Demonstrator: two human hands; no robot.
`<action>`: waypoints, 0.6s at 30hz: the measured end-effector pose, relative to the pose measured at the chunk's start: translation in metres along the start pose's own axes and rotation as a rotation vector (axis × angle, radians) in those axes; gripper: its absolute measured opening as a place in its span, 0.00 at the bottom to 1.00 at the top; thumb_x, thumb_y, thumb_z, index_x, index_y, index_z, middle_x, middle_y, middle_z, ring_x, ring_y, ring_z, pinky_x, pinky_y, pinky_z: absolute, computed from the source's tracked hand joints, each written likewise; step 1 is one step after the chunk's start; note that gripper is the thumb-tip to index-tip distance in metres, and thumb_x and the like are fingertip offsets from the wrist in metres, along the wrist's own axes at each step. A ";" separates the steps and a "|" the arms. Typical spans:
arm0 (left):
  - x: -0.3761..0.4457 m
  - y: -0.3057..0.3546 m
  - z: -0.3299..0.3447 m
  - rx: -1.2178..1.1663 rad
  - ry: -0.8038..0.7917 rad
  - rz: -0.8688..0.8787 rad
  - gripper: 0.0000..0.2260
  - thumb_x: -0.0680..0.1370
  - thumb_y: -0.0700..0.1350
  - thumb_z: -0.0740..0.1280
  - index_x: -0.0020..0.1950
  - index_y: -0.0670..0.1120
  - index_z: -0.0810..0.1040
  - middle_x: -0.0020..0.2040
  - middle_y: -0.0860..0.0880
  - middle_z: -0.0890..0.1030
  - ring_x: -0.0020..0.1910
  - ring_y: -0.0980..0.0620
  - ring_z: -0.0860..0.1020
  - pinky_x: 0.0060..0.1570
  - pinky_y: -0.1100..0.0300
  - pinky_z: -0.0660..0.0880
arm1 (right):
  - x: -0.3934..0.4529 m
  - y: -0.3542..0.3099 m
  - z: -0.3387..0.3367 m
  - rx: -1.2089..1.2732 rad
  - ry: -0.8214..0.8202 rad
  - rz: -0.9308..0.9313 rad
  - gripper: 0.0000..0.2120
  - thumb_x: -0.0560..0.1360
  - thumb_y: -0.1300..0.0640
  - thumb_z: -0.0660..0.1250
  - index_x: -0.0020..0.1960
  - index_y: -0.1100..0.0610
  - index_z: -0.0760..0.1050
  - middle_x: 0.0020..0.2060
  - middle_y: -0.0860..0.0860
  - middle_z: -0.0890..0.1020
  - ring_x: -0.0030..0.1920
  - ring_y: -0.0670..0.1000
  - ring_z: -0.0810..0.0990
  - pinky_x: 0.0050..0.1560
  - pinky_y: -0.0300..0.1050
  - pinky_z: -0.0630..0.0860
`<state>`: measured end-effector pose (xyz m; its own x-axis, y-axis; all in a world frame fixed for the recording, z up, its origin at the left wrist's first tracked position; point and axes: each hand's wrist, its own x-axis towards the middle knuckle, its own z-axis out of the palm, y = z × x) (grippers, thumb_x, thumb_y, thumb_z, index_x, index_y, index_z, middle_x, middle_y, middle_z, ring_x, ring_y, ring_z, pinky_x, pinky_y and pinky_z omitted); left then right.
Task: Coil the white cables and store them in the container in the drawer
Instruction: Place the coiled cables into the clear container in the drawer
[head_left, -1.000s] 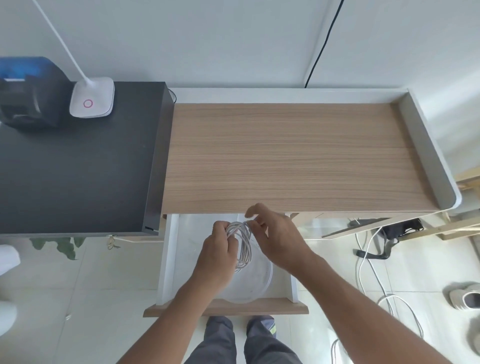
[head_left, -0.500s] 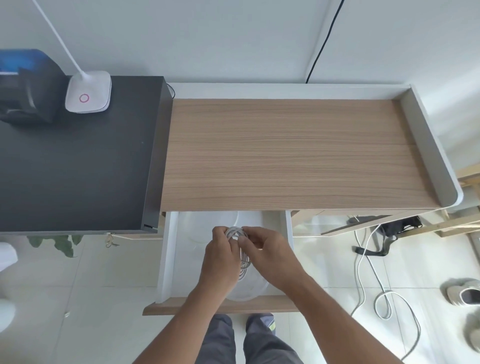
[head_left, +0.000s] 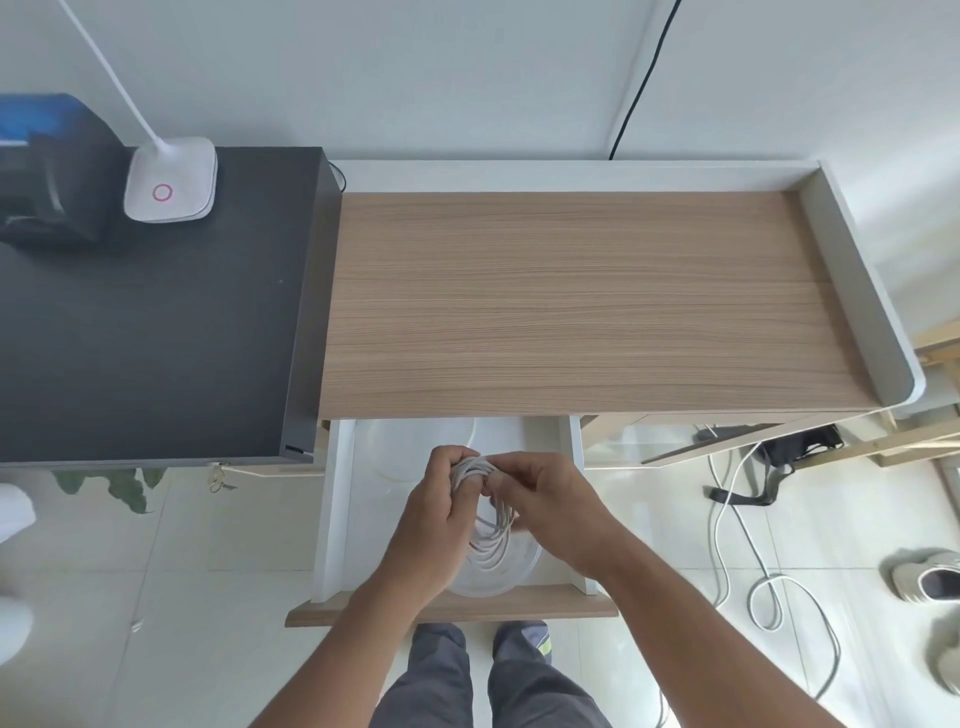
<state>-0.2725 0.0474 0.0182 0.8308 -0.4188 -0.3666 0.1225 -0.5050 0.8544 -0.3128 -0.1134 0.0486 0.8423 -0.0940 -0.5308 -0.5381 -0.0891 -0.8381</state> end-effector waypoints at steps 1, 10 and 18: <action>-0.001 0.000 0.000 -0.025 0.006 0.011 0.06 0.85 0.48 0.59 0.59 0.58 0.70 0.45 0.62 0.81 0.43 0.58 0.80 0.41 0.67 0.74 | -0.001 0.000 0.001 0.035 -0.019 0.005 0.11 0.84 0.58 0.64 0.57 0.52 0.86 0.48 0.63 0.84 0.43 0.50 0.78 0.51 0.59 0.83; -0.005 0.015 0.011 -0.095 0.197 0.016 0.09 0.82 0.43 0.62 0.51 0.56 0.79 0.39 0.57 0.82 0.36 0.54 0.80 0.35 0.65 0.76 | -0.007 0.003 -0.005 -0.031 -0.108 -0.135 0.11 0.82 0.67 0.59 0.54 0.62 0.80 0.39 0.61 0.74 0.41 0.63 0.68 0.45 0.52 0.68; 0.003 0.014 0.013 -0.005 0.139 -0.070 0.10 0.84 0.47 0.58 0.46 0.51 0.77 0.35 0.53 0.78 0.31 0.59 0.73 0.31 0.66 0.69 | -0.008 0.003 -0.009 -0.344 -0.055 -0.244 0.13 0.79 0.68 0.61 0.58 0.56 0.79 0.44 0.55 0.80 0.46 0.56 0.77 0.52 0.55 0.76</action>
<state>-0.2756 0.0295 0.0244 0.8871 -0.2740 -0.3714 0.1855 -0.5252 0.8305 -0.3217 -0.1221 0.0514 0.9416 0.0235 -0.3359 -0.2939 -0.4290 -0.8541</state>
